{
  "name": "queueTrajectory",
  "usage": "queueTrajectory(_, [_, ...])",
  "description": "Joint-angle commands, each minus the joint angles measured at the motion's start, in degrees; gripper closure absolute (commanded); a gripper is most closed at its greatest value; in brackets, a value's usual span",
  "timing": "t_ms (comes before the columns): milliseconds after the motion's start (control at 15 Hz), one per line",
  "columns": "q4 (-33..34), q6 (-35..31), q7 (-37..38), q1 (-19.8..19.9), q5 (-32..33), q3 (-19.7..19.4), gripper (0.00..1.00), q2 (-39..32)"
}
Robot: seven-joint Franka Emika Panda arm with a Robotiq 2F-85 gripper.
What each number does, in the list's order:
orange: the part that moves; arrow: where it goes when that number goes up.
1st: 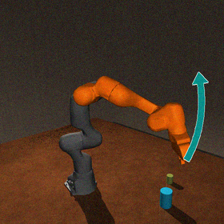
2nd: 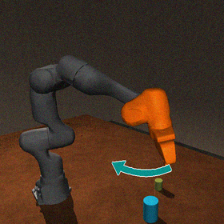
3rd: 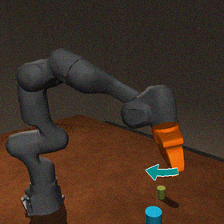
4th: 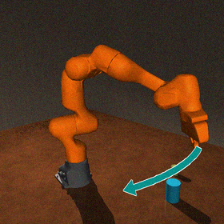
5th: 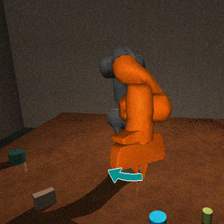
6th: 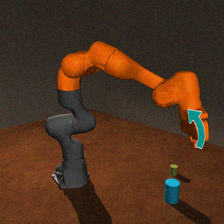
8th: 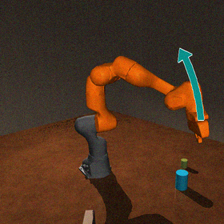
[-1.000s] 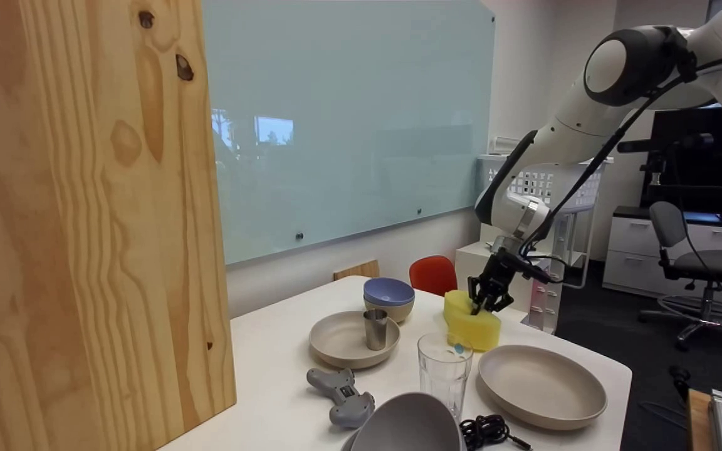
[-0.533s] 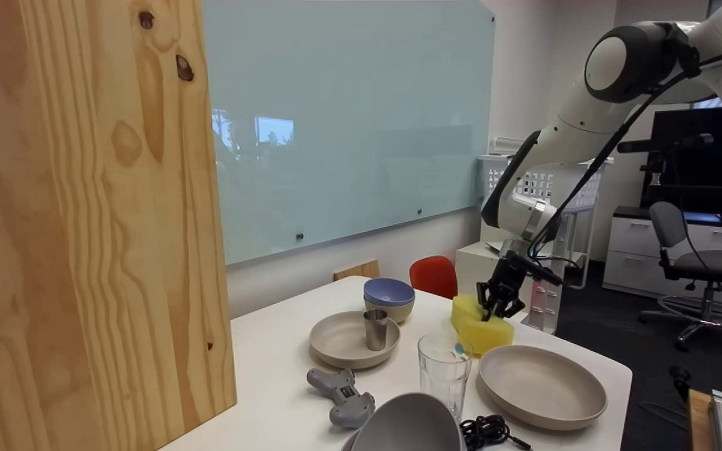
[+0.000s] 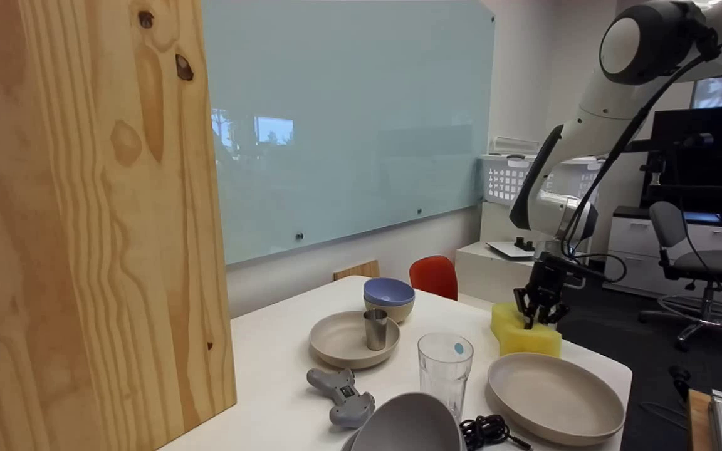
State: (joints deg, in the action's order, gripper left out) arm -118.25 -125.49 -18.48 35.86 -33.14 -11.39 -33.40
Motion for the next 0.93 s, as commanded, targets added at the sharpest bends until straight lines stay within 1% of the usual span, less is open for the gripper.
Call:
queueTrajectory(0, [-5.96, -1.54, 3.67, -1.37, 5.16, -3.21, 0.95, 2.83])
queueTrajectory(400, [-11.34, -1.96, 6.55, -1.16, 10.49, -6.37, 0.95, 7.03])
queueTrajectory(467, [-11.99, -3.01, 6.83, -1.39, 11.02, -6.71, 0.95, 7.78])
queueTrajectory(600, [-12.67, -8.12, 7.66, -2.39, 11.77, -6.89, 0.95, 8.73])
queueTrajectory(667, [-12.91, -11.09, 9.53, -3.43, 13.19, -7.54, 0.95, 9.45])
queueTrajectory(733, [-13.31, -14.12, 11.40, -4.53, 14.80, -8.26, 0.95, 10.20])
queueTrajectory(867, [-13.09, -18.17, 16.08, -7.63, 20.37, -10.55, 0.95, 11.93])
